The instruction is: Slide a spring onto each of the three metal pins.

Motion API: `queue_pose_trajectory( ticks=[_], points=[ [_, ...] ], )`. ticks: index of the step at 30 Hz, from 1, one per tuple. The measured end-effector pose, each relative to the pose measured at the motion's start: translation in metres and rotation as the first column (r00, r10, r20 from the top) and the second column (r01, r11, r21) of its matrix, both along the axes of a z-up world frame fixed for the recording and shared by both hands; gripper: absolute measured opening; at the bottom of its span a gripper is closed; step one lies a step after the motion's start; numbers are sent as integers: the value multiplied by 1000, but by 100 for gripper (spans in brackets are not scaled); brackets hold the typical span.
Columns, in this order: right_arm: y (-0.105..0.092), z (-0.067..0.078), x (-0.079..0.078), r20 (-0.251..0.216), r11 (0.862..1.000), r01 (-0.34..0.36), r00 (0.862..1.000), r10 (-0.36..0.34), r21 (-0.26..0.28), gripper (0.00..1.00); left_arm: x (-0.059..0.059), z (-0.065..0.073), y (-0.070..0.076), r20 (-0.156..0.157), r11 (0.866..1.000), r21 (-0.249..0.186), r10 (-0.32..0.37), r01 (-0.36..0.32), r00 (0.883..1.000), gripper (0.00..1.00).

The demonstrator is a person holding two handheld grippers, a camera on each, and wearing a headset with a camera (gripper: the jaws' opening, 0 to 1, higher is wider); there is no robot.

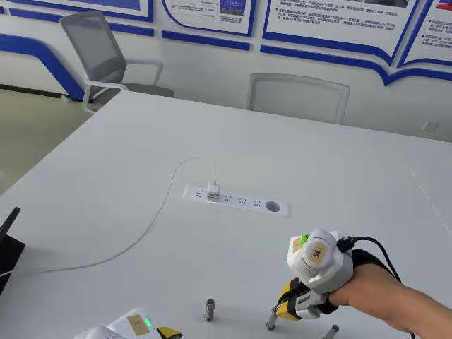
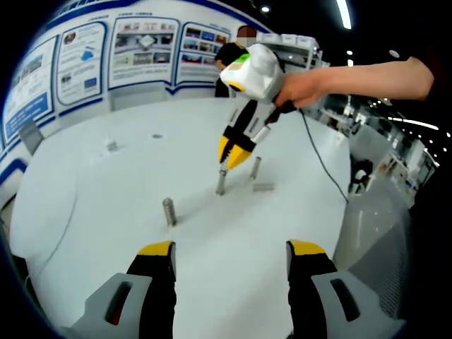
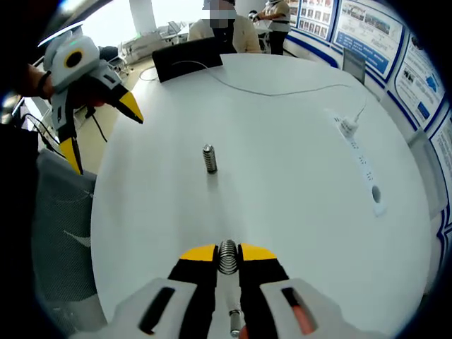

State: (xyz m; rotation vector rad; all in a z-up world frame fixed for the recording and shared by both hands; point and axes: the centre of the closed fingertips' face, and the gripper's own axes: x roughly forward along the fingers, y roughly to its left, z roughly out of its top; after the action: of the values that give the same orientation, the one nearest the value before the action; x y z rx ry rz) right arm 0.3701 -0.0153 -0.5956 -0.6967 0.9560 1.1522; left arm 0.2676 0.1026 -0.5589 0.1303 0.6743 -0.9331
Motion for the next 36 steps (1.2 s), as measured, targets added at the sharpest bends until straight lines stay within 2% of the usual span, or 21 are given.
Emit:
queue_pose_trajectory(
  ticks=[16,36],
  points=[
    [8,-13,0,-16,1000,-20,1000,20,-11,13,-3,-2,-2,-9,1000,-3,-3,3,1000,64],
    [11,-33,0,-48,1000,-19,999,18,-15,13,-3,-5,3,-19,1000,-1,7,-7,1000,64]
  ],
)
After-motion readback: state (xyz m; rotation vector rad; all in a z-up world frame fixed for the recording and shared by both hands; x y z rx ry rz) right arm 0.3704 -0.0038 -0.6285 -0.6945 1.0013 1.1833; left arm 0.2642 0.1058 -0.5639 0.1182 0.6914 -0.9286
